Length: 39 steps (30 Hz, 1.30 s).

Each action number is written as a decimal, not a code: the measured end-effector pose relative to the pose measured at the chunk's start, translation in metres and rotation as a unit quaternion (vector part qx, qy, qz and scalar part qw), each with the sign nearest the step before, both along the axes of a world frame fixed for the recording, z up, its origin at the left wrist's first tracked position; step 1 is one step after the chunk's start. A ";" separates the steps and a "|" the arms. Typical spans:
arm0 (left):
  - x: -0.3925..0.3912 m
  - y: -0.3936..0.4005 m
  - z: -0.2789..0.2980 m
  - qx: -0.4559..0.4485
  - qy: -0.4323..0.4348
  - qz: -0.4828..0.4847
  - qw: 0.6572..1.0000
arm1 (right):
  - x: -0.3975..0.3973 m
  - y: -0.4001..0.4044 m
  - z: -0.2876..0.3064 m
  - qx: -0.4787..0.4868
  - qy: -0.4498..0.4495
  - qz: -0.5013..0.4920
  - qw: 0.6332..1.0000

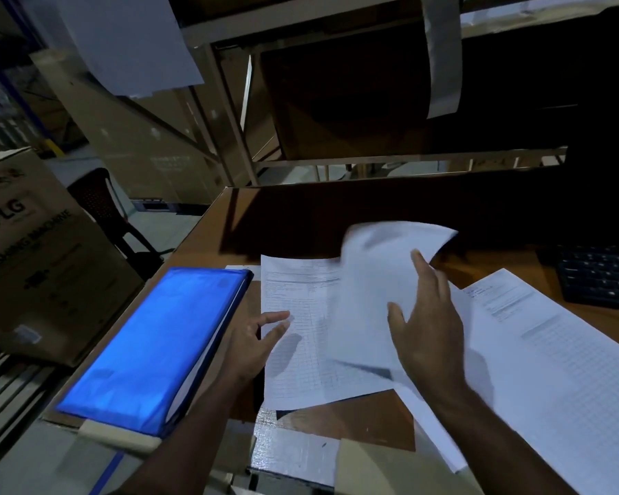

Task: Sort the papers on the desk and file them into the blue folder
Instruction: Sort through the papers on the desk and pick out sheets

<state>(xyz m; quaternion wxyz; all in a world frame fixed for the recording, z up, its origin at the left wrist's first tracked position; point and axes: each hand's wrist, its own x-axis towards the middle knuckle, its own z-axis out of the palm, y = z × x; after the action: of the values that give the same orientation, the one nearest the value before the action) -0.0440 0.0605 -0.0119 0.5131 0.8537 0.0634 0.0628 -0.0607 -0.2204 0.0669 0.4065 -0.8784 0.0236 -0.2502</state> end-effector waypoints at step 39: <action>0.004 0.001 0.001 -0.082 -0.003 0.010 0.997 | -0.008 0.035 -0.090 -0.233 0.094 0.175 0.952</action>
<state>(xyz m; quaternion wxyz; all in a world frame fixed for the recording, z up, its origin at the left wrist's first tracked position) -0.0401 0.0617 -0.0110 0.5810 0.8078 0.0758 0.0650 -0.0689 -0.1853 -0.0233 0.2234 -0.9587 -0.1518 -0.0896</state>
